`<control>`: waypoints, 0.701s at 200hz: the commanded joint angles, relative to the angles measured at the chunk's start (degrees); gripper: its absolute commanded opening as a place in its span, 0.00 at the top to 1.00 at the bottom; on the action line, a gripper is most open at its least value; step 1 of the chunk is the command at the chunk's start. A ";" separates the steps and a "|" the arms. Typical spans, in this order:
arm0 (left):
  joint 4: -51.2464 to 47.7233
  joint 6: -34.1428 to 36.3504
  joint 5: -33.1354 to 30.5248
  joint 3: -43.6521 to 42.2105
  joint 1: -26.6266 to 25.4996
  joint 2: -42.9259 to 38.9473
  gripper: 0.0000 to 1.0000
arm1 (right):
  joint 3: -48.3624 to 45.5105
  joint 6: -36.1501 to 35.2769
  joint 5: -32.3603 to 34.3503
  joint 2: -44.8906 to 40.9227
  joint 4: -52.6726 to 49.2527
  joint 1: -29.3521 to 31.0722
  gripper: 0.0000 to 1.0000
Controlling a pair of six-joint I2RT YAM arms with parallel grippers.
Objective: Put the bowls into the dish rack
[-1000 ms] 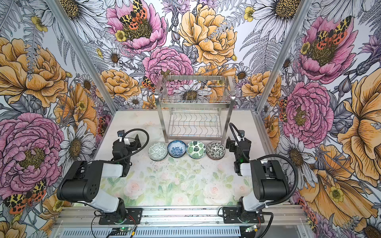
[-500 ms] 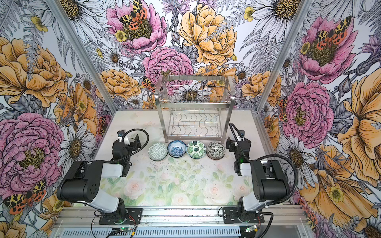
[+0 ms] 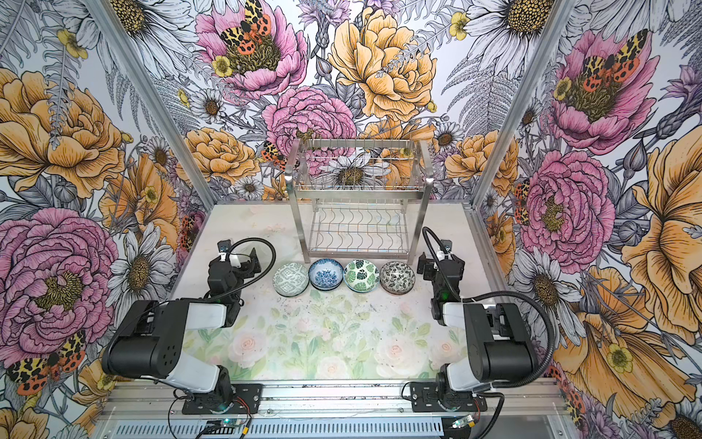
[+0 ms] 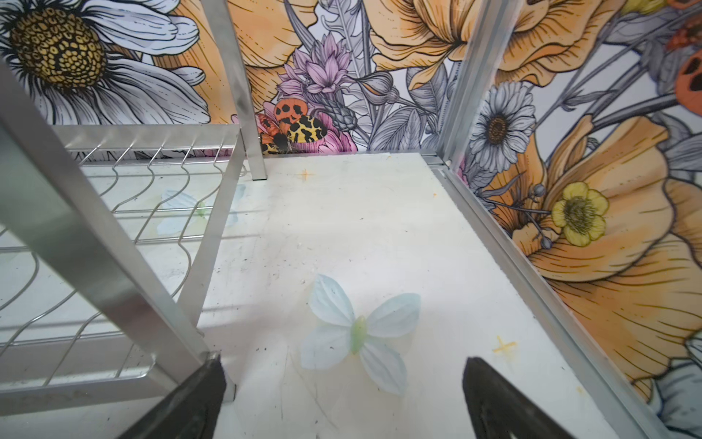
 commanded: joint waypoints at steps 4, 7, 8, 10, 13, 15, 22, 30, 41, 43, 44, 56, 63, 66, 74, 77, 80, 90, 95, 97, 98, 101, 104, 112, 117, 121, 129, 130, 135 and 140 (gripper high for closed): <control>-8.70 1.05 -9.08 1.08 -1.99 -10.67 0.01 | 3.38 1.53 9.47 -9.61 -11.62 2.15 0.00; -10.54 1.08 -10.17 1.68 -2.52 -12.02 0.01 | 3.54 1.15 10.27 -10.92 -12.41 2.73 0.00; -11.13 1.09 -10.52 1.90 -2.59 -12.43 0.01 | 3.58 1.00 10.57 -11.36 -12.81 2.93 0.00; -12.35 1.11 -11.05 2.33 -2.82 -13.24 0.01 | 3.68 0.69 11.06 -11.91 -13.45 3.26 0.00; -14.26 1.31 -12.26 2.98 -3.12 -14.39 0.01 | 3.89 0.13 11.64 -13.32 -14.38 3.94 0.00; -15.42 1.39 -13.00 3.48 -3.50 -15.07 0.01 | 3.95 -0.19 12.32 -14.05 -14.88 4.32 0.00; -19.15 1.73 -15.40 5.01 -4.40 -17.17 0.01 | 4.60 -0.98 13.76 -16.85 -16.80 5.60 0.00; -23.37 1.97 -18.51 7.14 -5.56 -19.31 0.01 | 5.82 -0.96 14.57 -19.22 -19.80 6.95 0.00; -29.56 1.46 -21.07 10.08 -6.75 -21.62 0.01 | 8.07 0.28 13.97 -21.93 -25.27 8.35 0.00; -30.80 1.07 -21.27 10.64 -6.98 -21.85 0.01 | 8.82 0.62 13.71 -22.31 -26.48 8.52 0.00; -31.37 0.91 -21.35 10.91 -7.11 -22.09 0.01 | 9.12 0.78 13.66 -22.46 -27.05 8.73 0.00; -38.58 -1.62 -21.26 14.24 -8.65 -23.97 0.01 | 12.95 1.98 11.24 -23.35 -34.02 10.56 0.00; -42.61 -3.12 -20.60 16.19 -9.68 -24.60 0.01 | 14.97 2.04 10.38 -23.49 -37.30 12.23 0.00; -44.47 -3.73 -20.27 17.03 -10.11 -24.85 0.01 | 15.64 2.01 10.37 -23.45 -38.49 13.09 0.00; -49.08 -5.37 -19.68 19.43 -11.49 -25.28 0.01 | 17.65 1.83 10.78 -23.22 -41.19 15.53 0.00; -50.71 -5.86 -19.38 20.10 -12.14 -25.42 0.01 | 18.44 1.82 10.94 -23.12 -42.18 16.39 0.00; -52.25 -6.30 -19.00 20.88 -12.67 -25.41 0.01 | 19.11 1.82 10.96 -22.99 -43.15 17.18 0.00; -57.39 -7.77 -16.81 23.24 -13.65 -25.43 0.01 | 21.25 2.24 11.62 -22.49 -45.87 19.90 0.00; -59.54 -8.76 -15.31 24.37 -13.81 -25.44 0.01 | 22.19 2.56 11.47 -22.21 -47.00 20.91 0.00; -60.75 -9.17 -14.40 24.76 -13.73 -25.42 0.01 | 22.59 2.73 11.31 -22.07 -47.42 21.24 0.00; -61.24 -9.36 -13.91 24.96 -13.69 -25.37 0.01 | 22.78 2.80 11.23 -21.99 -47.63 21.46 0.00; -62.54 -9.93 -12.59 25.52 -13.73 -25.28 0.01 | 23.31 3.02 11.03 -21.75 -48.15 21.96 0.00; -63.61 -10.46 -11.20 25.99 -13.62 -25.17 0.01 | 23.85 3.37 10.83 -21.54 -48.69 22.36 0.00; -66.40 -11.74 -6.54 27.35 -13.02 -24.75 0.01 | 25.38 4.12 10.30 -20.73 -49.95 23.45 0.00; -68.20 -12.55 -3.79 28.15 -12.62 -24.29 0.01 | 26.36 4.41 9.95 -20.08 -50.81 24.03 0.00; -69.33 -13.24 -2.05 28.71 -12.31 -23.96 0.01 | 27.09 4.61 9.71 -19.56 -51.33 24.48 0.00; -70.84 -14.27 0.68 29.37 -11.97 -23.29 0.01 | 28.62 4.79 9.65 -18.45 -52.68 25.45 0.00; -70.99 -14.32 0.92 29.37 -11.98 -23.25 0.02 | 28.82 4.80 9.65 -18.34 -52.76 25.58 0.00; -71.49 -14.77 1.81 29.46 -11.98 -23.05 0.01 | 29.68 4.78 9.65 -17.62 -53.46 26.14 0.00; -71.83 -15.38 2.19 29.23 -12.06 -22.96 0.01 | 30.48 4.74 9.65 -16.95 -54.10 26.70 0.00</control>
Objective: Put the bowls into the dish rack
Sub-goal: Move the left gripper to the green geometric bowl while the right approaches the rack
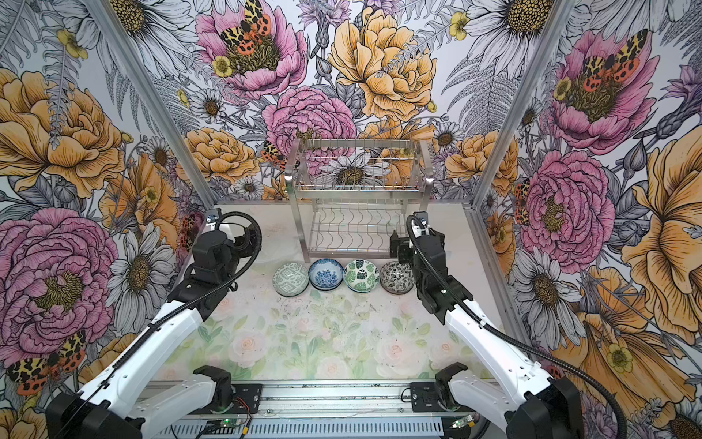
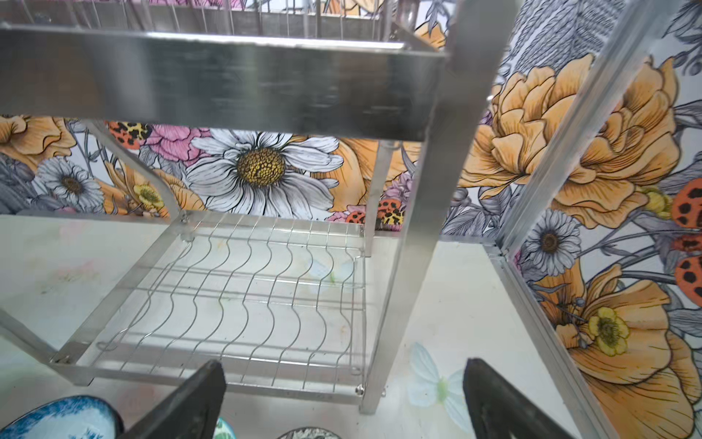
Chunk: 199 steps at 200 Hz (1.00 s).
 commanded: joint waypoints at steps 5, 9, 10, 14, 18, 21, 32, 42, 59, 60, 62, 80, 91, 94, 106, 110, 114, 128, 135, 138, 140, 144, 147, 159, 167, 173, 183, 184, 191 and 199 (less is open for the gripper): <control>-11.83 -5.53 9.93 1.11 0.61 1.29 0.01 | 5.03 1.66 -0.47 3.27 -7.93 2.52 0.00; -12.12 -5.76 9.93 0.76 0.61 1.24 0.01 | 5.56 1.71 -0.30 3.73 -8.30 2.83 0.00; -12.16 -5.85 9.93 0.76 0.57 1.25 0.02 | 5.70 1.68 -0.29 3.83 -8.45 2.97 0.00; -12.33 -6.22 9.93 0.40 0.54 1.17 0.01 | 6.08 1.63 -0.34 4.16 -8.76 3.27 0.00; -12.65 -6.56 11.65 0.13 0.52 1.08 0.01 | 6.53 1.57 -0.48 4.53 -9.07 3.43 0.00; -12.93 -6.79 11.94 0.00 0.52 1.03 0.01 | 6.77 1.60 -0.53 4.80 -9.22 3.59 0.00; -14.12 -7.47 12.64 -0.50 0.37 0.90 0.01 | 7.52 1.64 -0.69 5.53 -9.69 4.08 0.00; -15.47 -7.95 12.57 -0.86 -0.01 0.98 0.01 | 8.01 1.47 -1.05 6.01 -9.87 4.37 0.00; -17.61 -8.70 12.53 -1.26 -0.51 1.57 0.01 | 8.40 1.23 -1.24 6.85 -9.86 4.59 0.00; -17.76 -8.72 12.55 -1.31 -0.56 1.63 0.01 | 8.43 1.21 -1.24 6.89 -9.89 4.64 0.00; -17.94 -8.78 12.52 -1.41 -0.56 1.74 0.01 | 8.46 1.20 -1.24 6.98 -9.90 4.61 0.00; -18.57 -9.49 13.44 -2.29 -0.87 2.91 0.01 | 8.81 1.02 -1.33 7.93 -9.90 4.69 0.00; -18.54 -9.95 14.32 -2.66 -0.93 3.98 0.01 | 9.12 0.96 -1.39 8.48 -9.93 4.84 0.00; -18.53 -10.12 14.55 -2.74 -0.92 4.37 0.01 | 9.17 0.94 -1.39 8.65 -10.00 4.89 0.00; -18.52 -10.48 15.20 -3.02 -1.13 5.69 0.01 | 9.34 0.91 -1.40 8.97 -10.23 4.95 0.00; -18.50 -10.50 15.28 -3.02 -1.36 6.05 0.01 | 9.35 0.93 -1.36 9.02 -10.30 4.97 0.00; -18.48 -10.50 15.34 -3.07 -1.62 6.45 0.01 | 9.35 0.93 -1.33 9.03 -10.35 4.95 0.00; -18.38 -10.59 15.24 -3.36 -2.29 7.50 0.01 | 9.26 0.93 -1.11 8.89 -10.56 5.05 0.00; -18.27 -10.67 15.23 -3.45 -2.49 7.94 0.01 | 9.08 1.00 -1.02 8.76 -10.57 5.12 0.00; -18.28 -10.68 15.21 -3.54 -2.59 8.08 0.01 | 9.00 1.03 -0.98 8.70 -10.55 5.05 0.00; -18.20 -10.68 15.27 -3.61 -2.76 8.21 0.01 | 8.99 1.02 -0.98 8.71 -10.53 5.11 0.00; -18.17 -10.64 15.29 -3.70 -2.96 8.44 0.01 | 8.83 1.02 -0.98 8.77 -10.55 5.10 0.00; -18.02 -10.79 15.30 -3.71 -3.03 8.58 0.01 | 8.74 1.07 -1.02 8.69 -10.59 5.13 0.00; -17.41 -10.85 15.77 -4.16 -3.34 9.26 0.01 | 8.59 1.20 -1.10 8.86 -10.61 5.06 0.00; -17.14 -10.98 16.21 -4.41 -3.43 9.62 0.01 | 8.47 1.20 -1.20 9.04 -10.60 5.12 0.01; -16.87 -11.00 16.33 -4.71 -3.52 9.92 0.01 | 8.53 1.15 -1.24 9.25 -10.59 5.04 0.00; -16.59 -11.18 16.71 -5.03 -3.50 10.43 0.01 | 8.57 1.11 -1.24 9.43 -10.54 5.05 0.01; -16.55 -11.19 16.79 -5.13 -3.47 10.45 0.01 | 8.60 1.07 -1.24 9.45 -10.58 5.04 0.01; -16.41 -11.25 16.98 -5.33 -3.43 10.66 0.01 | 8.72 0.91 -1.16 9.66 -10.59 5.05 0.01; -16.24 -11.29 17.10 -5.59 -3.48 10.95 0.01 | 8.85 0.85 -1.16 9.92 -10.57 5.08 0.01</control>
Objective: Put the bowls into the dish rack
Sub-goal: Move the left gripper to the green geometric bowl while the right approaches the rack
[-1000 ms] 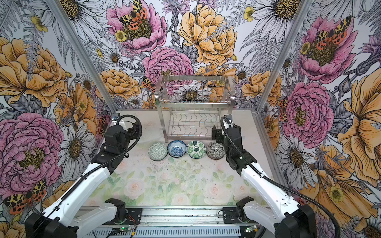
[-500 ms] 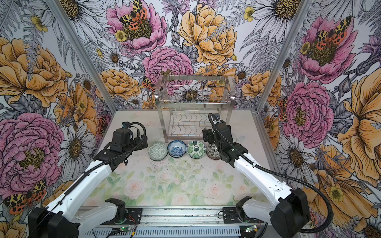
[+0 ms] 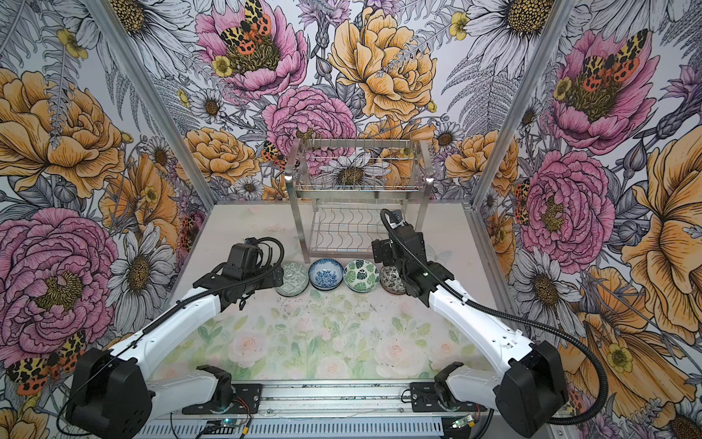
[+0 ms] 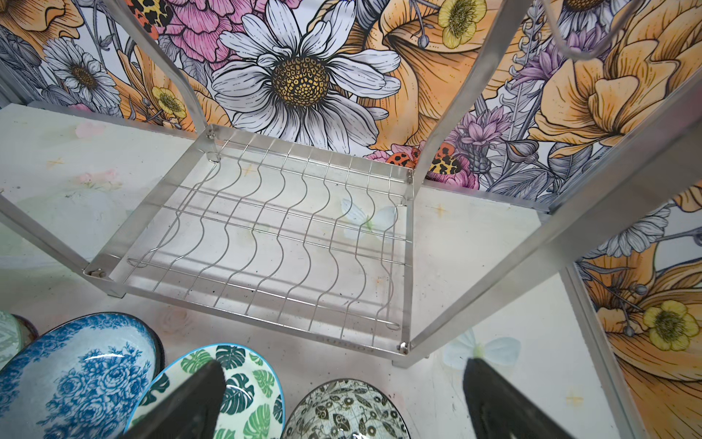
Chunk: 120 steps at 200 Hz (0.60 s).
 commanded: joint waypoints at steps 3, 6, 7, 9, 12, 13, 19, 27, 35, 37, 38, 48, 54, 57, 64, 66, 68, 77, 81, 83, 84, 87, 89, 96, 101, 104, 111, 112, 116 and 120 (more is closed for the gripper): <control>1.77 -1.27 1.99 -1.37 -0.37 1.02 0.01 | 1.51 0.04 -0.30 1.00 -0.42 0.43 0.01; 1.89 -1.32 2.10 -1.46 -0.35 1.09 0.01 | 1.58 -0.03 -0.26 1.05 -0.36 0.43 0.01; 1.96 -1.35 2.20 -1.48 -0.37 1.10 0.01 | 1.58 -0.04 -0.26 1.09 -0.35 0.39 0.01; 2.01 -1.41 2.25 -1.61 -0.39 1.19 0.01 | 1.65 -0.05 -0.26 1.12 -0.41 0.37 0.01; 2.10 -1.42 2.34 -1.66 -0.32 1.29 0.01 | 1.73 -0.05 -0.26 1.20 -0.38 0.42 0.01; 2.15 -1.44 2.41 -1.67 -0.31 1.37 0.01 | 1.75 -0.05 -0.26 1.25 -0.40 0.39 0.01; 2.29 -1.48 2.58 -1.84 -0.32 1.56 0.01 | 1.74 -0.17 -0.34 1.53 -0.42 0.37 0.01; 2.58 -1.54 2.95 -2.11 -0.31 1.95 0.01 | 1.85 -0.27 -0.42 1.65 -0.38 0.40 0.01; 2.73 -1.63 3.22 -2.27 -0.49 2.34 0.01 | 1.85 -0.28 -0.38 1.84 -0.38 0.43 0.01; 2.73 -1.67 3.24 -2.29 -0.49 2.40 0.01 | 1.87 -0.26 -0.49 1.97 -0.35 0.42 0.01; 2.78 -1.65 3.25 -2.38 -0.49 2.41 0.01 | 1.86 -0.29 -0.50 1.94 -0.35 0.39 0.01; 3.00 -1.69 3.38 -2.60 -0.50 2.90 0.01 | 1.93 -0.30 -0.52 2.09 -0.39 0.43 0.01; 3.20 -1.72 3.44 -2.71 -0.48 3.02 0.01 | 1.93 -0.29 -0.50 2.18 -0.39 0.41 0.01; 3.24 -1.71 3.44 -2.87 -0.53 3.13 0.01 | 1.90 -0.31 -0.48 2.24 -0.42 0.40 0.01; 3.49 -1.72 3.44 -2.99 -0.55 3.29 0.01 | 1.85 -0.29 -0.65 2.21 -0.34 0.42 0.01; 3.49 -1.81 3.47 -3.00 -0.50 3.30 0.02 | 1.85 -0.31 -0.62 2.26 -0.39 0.42 0.01; 3.56 -1.74 3.49 -3.13 -0.49 3.30 0.02 | 1.85 -0.31 -0.61 2.27 -0.40 0.44 0.01; 3.71 -1.73 3.52 -3.22 -0.57 3.51 0.02 | 1.89 -0.30 -0.58 2.29 -0.35 0.43 0.01; 3.76 -1.76 3.43 -3.26 -0.57 3.56 0.03 | 1.87 -0.30 -0.56 2.29 -0.39 0.38 0.01; 3.78 -1.75 3.44 -3.26 -0.57 3.63 0.03 | 1.85 -0.27 -0.60 2.34 -0.42 0.43 0.01; 3.78 -1.74 3.49 -3.31 -0.57 3.64 0.03 | 1.85 -0.29 -0.60 2.35 -0.42 0.40 0.01; 3.75 -1.74 3.47 -3.31 -0.54 3.75 0.03 | 1.85 -0.23 -0.61 2.32 -0.36 0.44 0.01; 3.82 -1.68 3.50 -3.30 -0.56 3.85 0.03 | 1.85 -0.27 -0.61 2.28 -0.39 0.38 0.01; 3.84 -1.72 3.54 -3.40 -0.53 4.00 0.05 | 1.80 -0.29 -0.61 2.37 -0.40 0.40 0.01; 3.96 -1.71 3.53 -3.35 -0.57 4.13 0.05 | 1.78 -0.26 -0.61 2.51 -0.40 0.42 0.01; 4.09 -1.68 3.62 -3.44 -0.57 4.24 0.06 | 1.76 -0.28 -0.61 2.51 -0.42 0.40 0.01; 4.27 -1.72 3.80 -3.48 -0.59 4.51 0.06 | 1.76 -0.30 -0.61 2.54 -0.39 0.41 0.02; 4.25 -1.72 3.80 -3.51 -0.63 4.57 0.06 | 1.71 -0.31 -0.61 2.54 -0.41 0.43 0.01; 4.38 -1.72 3.81 -3.51 -0.61 4.78 0.06 | 1.76 -0.31 -0.69 2.62 -0.40 0.41 0.01; 4.41 -1.72 3.80 -3.48 -0.61 4.91 0.07 | 1.76 -0.31 -0.70 2.64 -0.35 0.41 0.01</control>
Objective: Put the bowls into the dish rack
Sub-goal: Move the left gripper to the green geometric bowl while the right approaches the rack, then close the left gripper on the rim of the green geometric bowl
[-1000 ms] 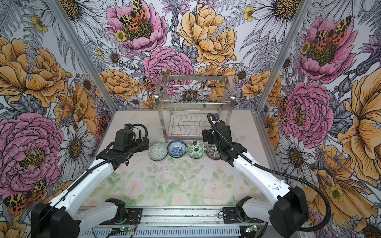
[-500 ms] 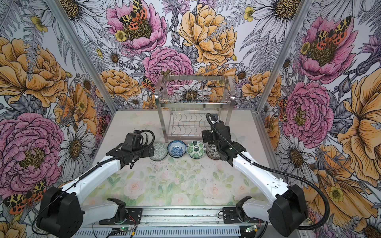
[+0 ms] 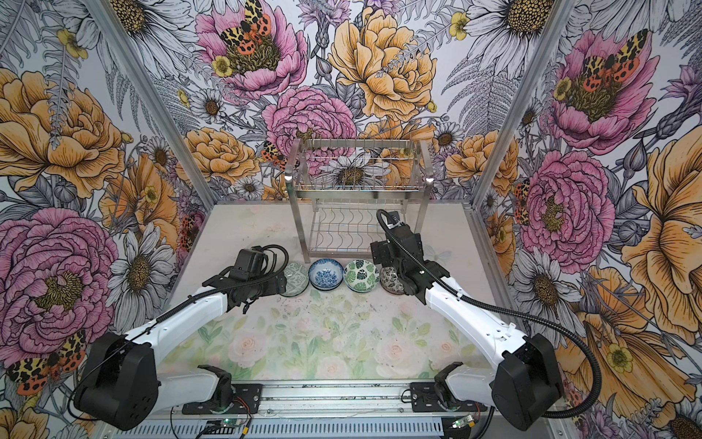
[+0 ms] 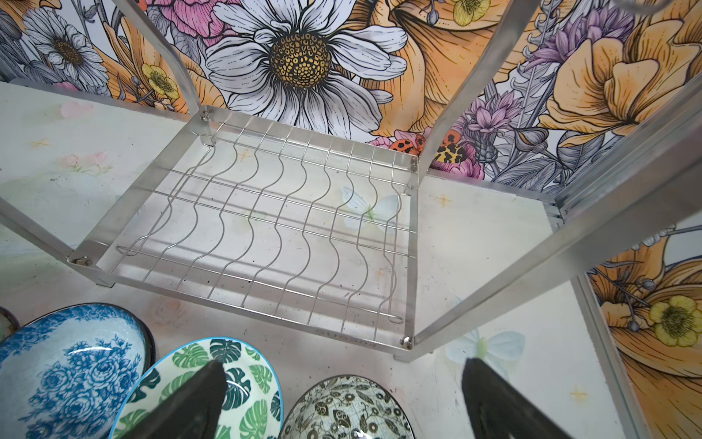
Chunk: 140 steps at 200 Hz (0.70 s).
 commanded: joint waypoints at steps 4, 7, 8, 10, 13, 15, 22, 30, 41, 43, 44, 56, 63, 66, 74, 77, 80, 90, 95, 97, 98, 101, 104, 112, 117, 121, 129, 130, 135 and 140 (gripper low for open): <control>2.18 -0.67 1.47 -0.68 -0.38 1.17 0.07 | 1.74 -0.23 -0.68 0.53 -0.34 0.44 0.01; 2.25 -0.73 1.45 -0.70 -0.39 1.38 0.07 | 1.74 -0.23 -0.68 0.56 -0.29 0.44 0.01; 2.22 -0.71 1.44 -0.68 -0.38 1.39 0.07 | 1.74 -0.22 -0.68 0.57 -0.33 0.44 0.01; 2.25 -0.70 1.48 -0.67 -0.42 1.47 0.08 | 1.74 -0.23 -0.68 0.57 -0.29 0.41 0.01; 2.28 -0.69 1.47 -0.67 -0.39 1.57 0.08 | 1.75 -0.23 -0.68 0.61 -0.30 0.44 0.01; 2.28 -0.67 1.45 -0.67 -0.42 1.65 0.08 | 1.74 -0.21 -0.68 0.58 -0.30 0.38 0.02; 2.33 -0.71 1.44 -0.63 -0.42 1.99 0.08 | 1.81 -0.25 -0.68 0.58 -0.35 0.38 0.01; 2.47 -0.72 1.27 -0.62 -0.43 2.26 0.09 | 1.74 -0.26 -0.65 0.59 -0.31 0.45 0.01; 2.61 -0.77 1.17 -0.58 -0.47 2.61 0.10 | 1.74 -0.29 -0.68 0.64 -0.30 0.40 0.01; 2.58 -0.78 1.13 -0.58 -0.53 2.70 0.10 | 1.74 -0.29 -0.68 0.65 -0.28 0.37 0.01; 2.57 -0.78 1.11 -0.62 -0.50 2.71 0.10 | 1.74 -0.29 -0.68 0.61 -0.37 0.37 0.01; 2.77 -0.84 0.87 -0.58 -0.48 3.08 0.12 | 1.74 -0.25 -0.72 0.66 -0.28 0.37 0.01; 2.94 -0.91 0.66 -0.64 -0.44 3.29 0.13 | 1.75 -0.23 -0.67 0.65 -0.31 0.43 0.01; 2.96 -1.02 0.58 -0.56 -0.46 3.41 0.13 | 1.74 -0.29 -0.68 0.66 -0.28 0.43 0.01; 2.95 -0.88 0.48 -0.50 -0.46 3.78 0.14 | 1.74 -0.36 -0.68 0.77 -0.28 0.45 0.01; 3.00 -0.94 0.31 -0.49 -0.45 3.91 0.14 | 1.74 -0.31 -0.68 0.75 -0.40 0.38 0.01; 2.99 -0.92 0.23 -0.53 -0.45 4.00 0.15 | 1.74 -0.28 -0.68 0.79 -0.34 0.44 0.02; 3.06 -0.85 0.12 -0.41 -0.40 4.42 0.16 | 1.74 -0.36 -0.74 0.87 -0.27 0.37 0.01; 3.12 -0.87 0.14 -0.36 -0.40 4.56 0.17 | 1.74 -0.30 -0.72 0.92 -0.32 0.44 0.01; 3.11 -0.87 0.12 -0.32 -0.45 4.64 0.17 | 1.74 -0.29 -0.75 0.90 -0.35 0.43 0.01; 3.14 -0.91 0.03 -0.32 -0.45 4.69 0.17 | 1.78 -0.34 -0.76 0.91 -0.36 0.39 0.02; 3.13 -0.90 0.08 -0.38 -0.46 4.79 0.18 | 1.74 -0.38 -0.76 0.93 -0.36 0.44 0.02; 3.20 -0.87 0.11 -0.40 -0.44 4.92 0.18 | 1.74 -0.30 -0.68 1.00 -0.36 0.42 0.01; 3.41 -0.87 0.18 -0.34 -0.37 5.16 0.19 | 1.74 -0.32 -0.68 1.00 -0.34 0.43 0.01; 3.51 -0.86 0.25 -0.25 -0.37 5.32 0.20 | 1.84 -0.37 -0.66 1.05 -0.32 0.40 0.01; 3.64 -0.85 0.37 -0.27 -0.36 5.43 0.21 | 1.83 -0.41 -0.68 1.05 -0.30 0.38 0.01; 3.75 -0.87 0.44 -0.30 -0.30 5.67 0.23 | 1.85 -0.39 -0.76 1.14 -0.28 0.36 0.01; 3.76 -0.87 0.46 -0.26 -0.29 5.69 0.23 | 1.92 -0.38 -0.72 1.12 -0.28 0.36 0.01; 3.85 -0.87 0.47 -0.23 -0.25 5.84 0.23 | 1.89 -0.44 -0.70 1.14 -0.32 0.38 0.02; 3.96 -0.89 0.55 -0.18 -0.13 5.97 0.24 | 1.98 -0.39 -0.72 1.10 -0.34 0.44 0.01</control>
